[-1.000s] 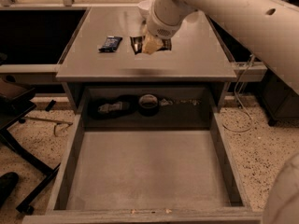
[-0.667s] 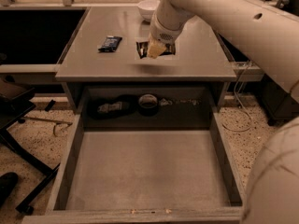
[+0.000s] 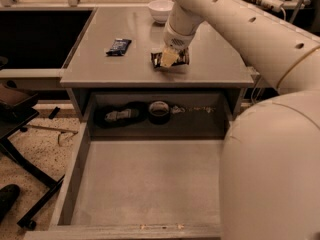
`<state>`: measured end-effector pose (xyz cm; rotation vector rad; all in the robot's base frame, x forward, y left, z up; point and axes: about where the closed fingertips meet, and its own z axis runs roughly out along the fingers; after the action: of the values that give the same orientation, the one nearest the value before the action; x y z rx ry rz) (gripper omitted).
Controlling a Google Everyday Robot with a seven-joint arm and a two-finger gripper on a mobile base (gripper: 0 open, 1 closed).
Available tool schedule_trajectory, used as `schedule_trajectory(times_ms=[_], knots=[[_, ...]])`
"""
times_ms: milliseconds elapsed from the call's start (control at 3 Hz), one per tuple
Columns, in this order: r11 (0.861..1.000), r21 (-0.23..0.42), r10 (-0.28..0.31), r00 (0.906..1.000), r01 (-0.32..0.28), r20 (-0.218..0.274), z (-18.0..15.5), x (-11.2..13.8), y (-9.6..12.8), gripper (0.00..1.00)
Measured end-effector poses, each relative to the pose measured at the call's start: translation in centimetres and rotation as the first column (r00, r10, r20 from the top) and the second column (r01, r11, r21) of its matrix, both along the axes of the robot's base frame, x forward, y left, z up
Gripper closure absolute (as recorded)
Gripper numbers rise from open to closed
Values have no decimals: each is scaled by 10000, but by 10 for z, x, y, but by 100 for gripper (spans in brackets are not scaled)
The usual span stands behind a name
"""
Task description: Pick rxbar chocolate from top drawer and place on counter
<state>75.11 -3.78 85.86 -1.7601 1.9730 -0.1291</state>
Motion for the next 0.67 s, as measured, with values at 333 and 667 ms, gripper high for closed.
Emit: schedule_trajectory(times_ms=[333,667], knots=[[9994,356,-8,9970,36,-768,-10,-4,6,100],[9994,355,-8,9970,35,-769,-10,-4,6,100]])
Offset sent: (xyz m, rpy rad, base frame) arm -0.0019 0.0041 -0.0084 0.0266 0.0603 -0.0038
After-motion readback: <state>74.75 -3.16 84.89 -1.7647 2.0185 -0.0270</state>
